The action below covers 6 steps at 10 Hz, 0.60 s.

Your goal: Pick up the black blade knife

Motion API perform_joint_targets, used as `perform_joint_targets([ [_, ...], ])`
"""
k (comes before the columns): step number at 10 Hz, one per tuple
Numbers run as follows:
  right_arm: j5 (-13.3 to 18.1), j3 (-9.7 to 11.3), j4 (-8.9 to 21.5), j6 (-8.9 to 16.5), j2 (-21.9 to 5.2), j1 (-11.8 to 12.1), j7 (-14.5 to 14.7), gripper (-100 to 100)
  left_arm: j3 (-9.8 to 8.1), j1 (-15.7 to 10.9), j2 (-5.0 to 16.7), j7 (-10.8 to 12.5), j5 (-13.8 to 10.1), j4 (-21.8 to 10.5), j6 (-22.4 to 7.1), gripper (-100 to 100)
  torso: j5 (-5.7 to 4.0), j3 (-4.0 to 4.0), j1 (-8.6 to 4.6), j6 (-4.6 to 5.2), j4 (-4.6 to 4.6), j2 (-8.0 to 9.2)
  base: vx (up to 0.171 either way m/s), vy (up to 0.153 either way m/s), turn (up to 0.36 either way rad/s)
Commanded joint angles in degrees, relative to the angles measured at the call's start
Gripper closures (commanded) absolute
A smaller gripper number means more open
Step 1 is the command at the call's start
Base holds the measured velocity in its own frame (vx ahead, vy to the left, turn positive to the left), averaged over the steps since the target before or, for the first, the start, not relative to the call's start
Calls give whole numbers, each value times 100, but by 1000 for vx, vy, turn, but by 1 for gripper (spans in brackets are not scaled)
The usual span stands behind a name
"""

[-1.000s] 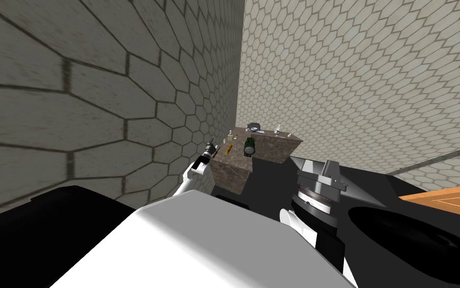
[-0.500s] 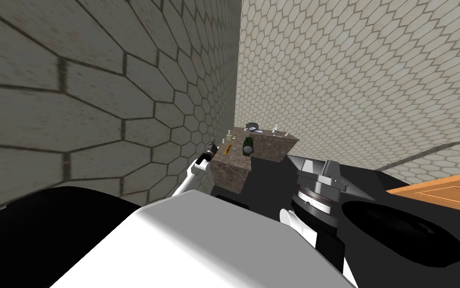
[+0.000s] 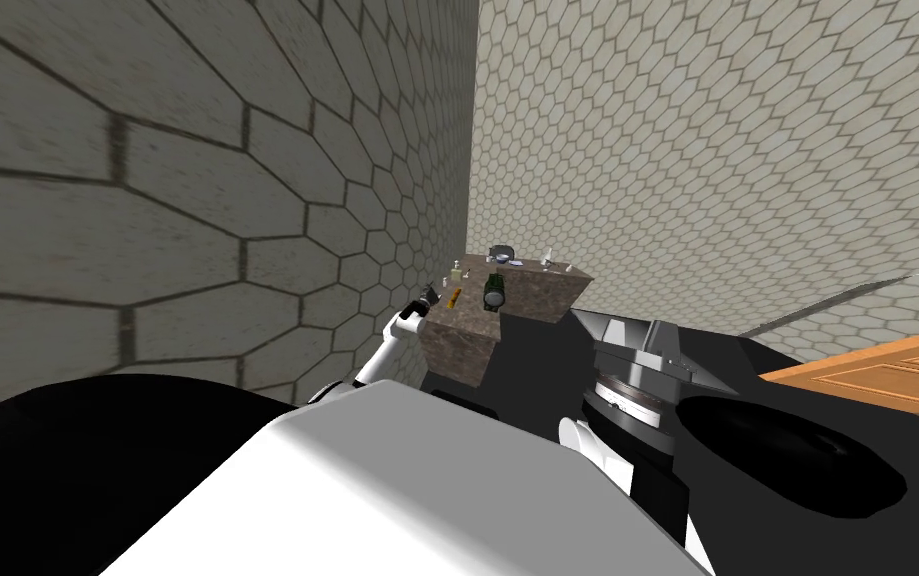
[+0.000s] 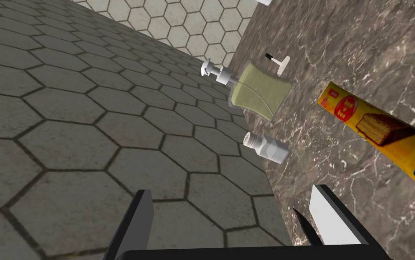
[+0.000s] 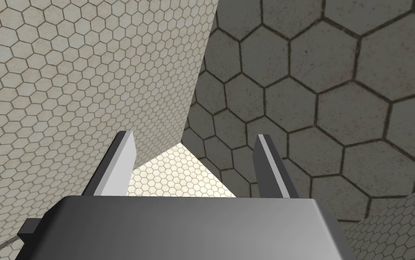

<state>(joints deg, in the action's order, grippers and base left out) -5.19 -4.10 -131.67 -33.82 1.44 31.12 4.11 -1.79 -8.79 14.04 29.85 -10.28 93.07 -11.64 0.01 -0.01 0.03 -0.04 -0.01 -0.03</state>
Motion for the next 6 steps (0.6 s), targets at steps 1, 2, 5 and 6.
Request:
perform_joint_targets([
  [1,0,0,0,0,0,0,0,0,-54,-286,60,286,-53,-286,-286,-100,0,0,0,0,0,0,2,6,-21],
  [2,0,0,0,0,0,0,0,0,-54,-370,60,337,-53,-452,-414,-100,0,-1,0,1,0,-2,3,7,-14],
  [5,0,0,0,0,0,0,0,0,-108,-685,63,578,-63,-830,-800,-100,0,-1,1,0,0,-2,4,5,-7],
  [6,0,0,0,0,0,0,0,0,-172,-919,64,808,-67,-1040,-974,-100,0,-1,1,-1,0,-2,11,11,0],
])
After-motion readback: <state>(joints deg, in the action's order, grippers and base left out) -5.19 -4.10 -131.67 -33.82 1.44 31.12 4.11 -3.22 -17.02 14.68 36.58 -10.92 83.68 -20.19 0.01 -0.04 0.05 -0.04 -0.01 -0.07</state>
